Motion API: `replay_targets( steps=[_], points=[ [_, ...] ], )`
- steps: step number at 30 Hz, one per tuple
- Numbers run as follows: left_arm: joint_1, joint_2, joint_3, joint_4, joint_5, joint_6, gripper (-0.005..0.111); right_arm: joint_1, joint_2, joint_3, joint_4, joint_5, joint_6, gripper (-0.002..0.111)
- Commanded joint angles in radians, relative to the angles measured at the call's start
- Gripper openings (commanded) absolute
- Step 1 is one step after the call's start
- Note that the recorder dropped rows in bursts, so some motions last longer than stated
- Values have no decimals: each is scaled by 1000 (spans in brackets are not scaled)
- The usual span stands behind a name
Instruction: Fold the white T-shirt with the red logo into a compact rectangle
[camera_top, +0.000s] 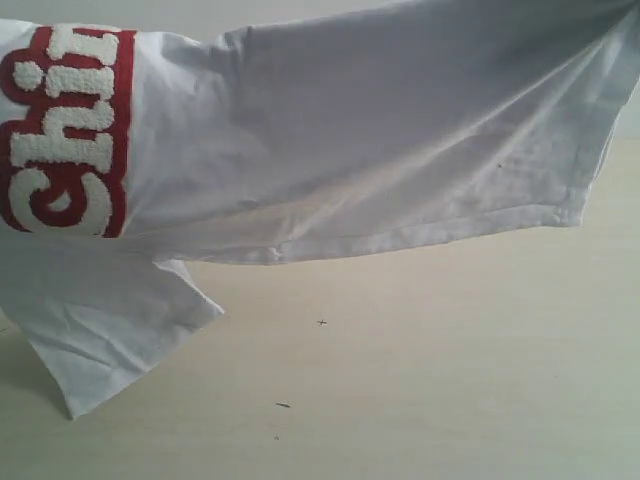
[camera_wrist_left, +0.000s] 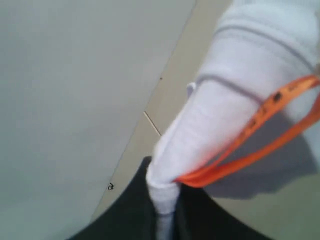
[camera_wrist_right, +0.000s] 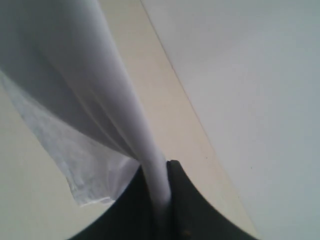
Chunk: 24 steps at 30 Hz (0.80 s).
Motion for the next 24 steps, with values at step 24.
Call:
replay_targets(
  steps=[24],
  points=[
    [4,60,-9,-144,240,99,0,-2,123,8,-53,157,369,0]
  ],
)
